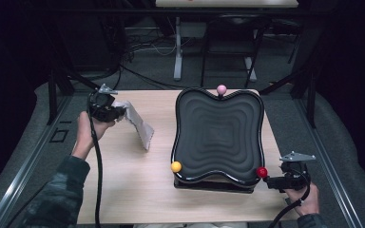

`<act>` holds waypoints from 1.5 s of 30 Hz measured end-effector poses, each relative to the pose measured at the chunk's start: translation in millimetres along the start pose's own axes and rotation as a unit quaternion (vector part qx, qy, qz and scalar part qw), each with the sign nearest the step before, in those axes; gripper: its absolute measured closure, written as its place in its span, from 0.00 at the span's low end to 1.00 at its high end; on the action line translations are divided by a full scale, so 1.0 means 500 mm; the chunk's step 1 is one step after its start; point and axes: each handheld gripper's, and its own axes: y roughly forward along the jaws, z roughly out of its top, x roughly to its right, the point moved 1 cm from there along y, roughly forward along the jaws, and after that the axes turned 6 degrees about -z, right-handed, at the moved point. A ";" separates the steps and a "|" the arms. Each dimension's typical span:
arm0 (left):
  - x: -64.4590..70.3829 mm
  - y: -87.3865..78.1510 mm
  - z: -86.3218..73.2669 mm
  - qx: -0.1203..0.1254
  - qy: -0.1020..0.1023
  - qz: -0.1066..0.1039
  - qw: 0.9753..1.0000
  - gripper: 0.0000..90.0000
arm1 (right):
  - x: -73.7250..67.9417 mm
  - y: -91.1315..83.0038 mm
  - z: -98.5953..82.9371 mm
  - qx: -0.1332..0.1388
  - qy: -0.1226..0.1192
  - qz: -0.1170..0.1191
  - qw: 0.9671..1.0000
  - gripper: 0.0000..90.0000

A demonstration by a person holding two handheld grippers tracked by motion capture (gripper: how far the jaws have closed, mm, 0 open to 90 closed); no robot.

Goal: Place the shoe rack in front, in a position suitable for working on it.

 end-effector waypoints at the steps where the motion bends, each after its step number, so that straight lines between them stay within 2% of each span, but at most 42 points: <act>1: 0.003 -0.010 0.000 -0.001 0.006 0.003 1.000 0.97 | -0.001 0.000 0.000 -0.001 0.000 0.000 1.000 0.02; 2: 0.003 -0.010 0.000 -0.001 0.006 0.003 1.000 0.97 | -0.001 0.000 0.000 -0.001 0.000 0.000 1.000 0.02; 3: 0.011 -0.033 -0.002 -0.006 0.021 0.005 1.000 0.97 | -0.001 0.000 0.000 -0.003 0.000 -0.001 1.000 0.02; 4: 0.011 -0.033 -0.002 -0.006 0.021 0.005 1.000 0.97 | -0.001 0.000 0.000 -0.003 0.001 0.000 1.000 0.02; 5: 0.019 -0.058 -0.007 -0.015 0.035 0.008 0.999 0.97 | -0.002 0.000 0.000 -0.003 0.001 0.001 1.000 0.02; 8: 0.024 -0.077 -0.014 -0.017 0.041 0.009 0.999 0.97 | -0.003 0.000 0.001 -0.003 0.001 0.001 1.000 0.02; 10: 0.031 -0.108 -0.028 -0.020 0.048 0.010 0.999 0.97 | -0.004 0.000 0.001 0.001 0.000 -0.003 1.000 0.02; 16: 0.036 -0.173 -0.067 -0.022 0.042 0.022 0.999 0.97 | -0.003 0.000 0.001 -0.004 0.000 -0.003 1.000 0.02; 20: 0.038 -0.193 -0.089 -0.029 0.041 0.023 0.998 0.97 | -0.004 0.000 0.002 -0.007 -0.001 -0.004 1.000 0.02; 24: 0.041 -0.224 -0.139 -0.040 0.032 0.026 0.998 0.97 | -0.006 0.000 0.002 -0.008 -0.003 -0.005 1.000 0.02; 25: 0.041 -0.224 -0.139 -0.040 0.032 0.026 0.998 0.97 | -0.006 0.000 0.002 -0.008 -0.003 -0.005 1.000 0.02; 26: 0.040 -0.235 -0.157 -0.040 0.024 0.024 0.999 0.97 | -0.006 0.003 0.002 -0.003 -0.001 -0.008 1.000 0.02; 27: 0.040 -0.235 -0.157 -0.040 0.024 0.024 0.999 0.97 | -0.006 0.003 0.002 -0.003 -0.001 -0.008 1.000 0.02; 29: 0.038 -0.243 -0.186 -0.045 0.013 0.015 0.999 0.97 | -0.006 0.003 0.002 -0.010 -0.004 -0.008 1.000 0.02; 30: 0.038 -0.243 -0.186 -0.045 0.013 0.015 0.999 0.97 | -0.007 0.003 0.002 -0.009 -0.004 -0.008 1.000 0.02; 31: 0.036 -0.242 -0.209 -0.054 0.004 0.007 0.999 0.97 | -0.007 0.002 0.003 -0.009 -0.004 -0.010 1.000 0.02; 34: 0.033 -0.229 -0.240 -0.064 -0.008 -0.001 0.998 0.97 | -0.006 0.002 0.003 -0.011 -0.004 -0.010 1.000 0.02; 35: 0.033 -0.229 -0.240 -0.064 -0.008 -0.001 0.998 0.97 | -0.006 0.002 0.003 -0.011 -0.004 -0.010 1.000 0.02; 36: 0.029 -0.214 -0.262 -0.078 -0.017 -0.008 0.997 0.97 | -0.007 0.002 0.003 -0.009 -0.004 -0.011 1.000 0.02; 38: 0.026 -0.197 -0.281 -0.085 -0.027 -0.011 0.996 0.97 | -0.007 0.003 0.003 -0.010 -0.004 -0.012 1.000 0.02; 39: 0.024 -0.184 -0.294 -0.096 -0.030 -0.013 0.995 0.97 | -0.007 0.003 0.003 -0.010 -0.004 -0.013 1.000 0.02; 40: 0.024 -0.184 -0.294 -0.096 -0.030 -0.013 0.995 0.97 | -0.007 0.003 0.003 -0.010 -0.004 -0.013 1.000 0.02; 41: 0.022 -0.173 -0.306 -0.100 -0.037 -0.019 0.994 0.97 | -0.008 0.004 0.003 -0.010 -0.004 -0.012 1.000 0.02; 43: 0.016 -0.145 -0.336 -0.124 -0.049 -0.033 0.991 0.97 | -0.007 0.003 0.002 -0.010 -0.004 -0.013 1.000 0.02; 44: 0.016 -0.145 -0.336 -0.124 -0.049 -0.033 0.991 0.97 | -0.007 0.003 0.002 -0.010 -0.004 -0.013 1.000 0.02; 45: 0.014 -0.125 -0.357 -0.139 -0.058 -0.039 0.988 0.96 | -0.007 0.003 0.002 -0.010 -0.004 -0.014 1.000 0.02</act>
